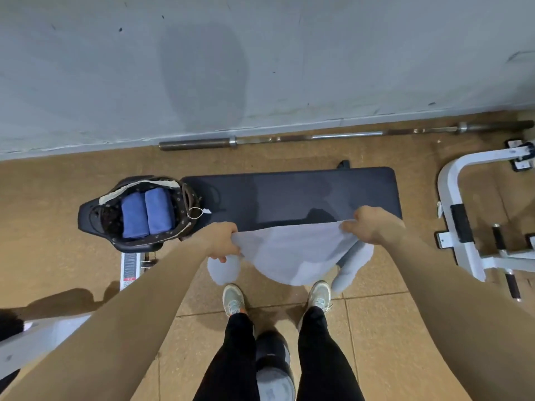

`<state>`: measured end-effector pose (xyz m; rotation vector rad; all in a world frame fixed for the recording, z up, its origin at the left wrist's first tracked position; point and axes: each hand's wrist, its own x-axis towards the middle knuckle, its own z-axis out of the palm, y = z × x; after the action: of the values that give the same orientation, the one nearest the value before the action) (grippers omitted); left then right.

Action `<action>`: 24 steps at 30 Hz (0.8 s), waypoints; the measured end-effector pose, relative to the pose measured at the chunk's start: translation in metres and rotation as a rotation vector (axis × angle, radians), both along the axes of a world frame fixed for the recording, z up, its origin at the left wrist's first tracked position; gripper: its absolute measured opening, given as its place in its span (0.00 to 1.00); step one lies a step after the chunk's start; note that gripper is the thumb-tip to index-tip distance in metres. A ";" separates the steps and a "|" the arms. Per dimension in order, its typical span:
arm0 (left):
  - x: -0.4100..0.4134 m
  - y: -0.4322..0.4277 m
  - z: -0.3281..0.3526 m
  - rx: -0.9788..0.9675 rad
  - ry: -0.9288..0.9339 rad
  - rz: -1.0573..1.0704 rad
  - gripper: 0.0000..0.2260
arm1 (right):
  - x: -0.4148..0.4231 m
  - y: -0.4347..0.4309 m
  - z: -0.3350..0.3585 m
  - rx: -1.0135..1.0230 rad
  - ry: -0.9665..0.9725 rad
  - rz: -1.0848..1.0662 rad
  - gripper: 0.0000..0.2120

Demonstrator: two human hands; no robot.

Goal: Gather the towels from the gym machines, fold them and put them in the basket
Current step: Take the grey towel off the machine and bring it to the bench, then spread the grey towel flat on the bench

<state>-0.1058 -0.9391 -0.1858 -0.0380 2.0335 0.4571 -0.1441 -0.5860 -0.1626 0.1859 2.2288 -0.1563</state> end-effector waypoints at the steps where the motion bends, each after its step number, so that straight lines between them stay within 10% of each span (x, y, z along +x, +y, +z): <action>1: -0.007 0.001 -0.019 0.005 0.014 0.067 0.07 | -0.008 0.001 -0.021 -0.010 0.016 -0.005 0.15; 11: -0.084 -0.008 -0.208 0.009 0.454 0.580 0.10 | -0.088 0.001 -0.212 -0.103 0.381 -0.011 0.09; 24: -0.171 -0.007 -0.303 -0.172 0.908 0.362 0.08 | -0.172 -0.008 -0.334 -0.138 0.761 -0.070 0.10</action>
<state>-0.2770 -0.9459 -0.4884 -0.3656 2.9777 0.5859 -0.3162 -0.5936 -0.4962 0.1412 2.9530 -0.4826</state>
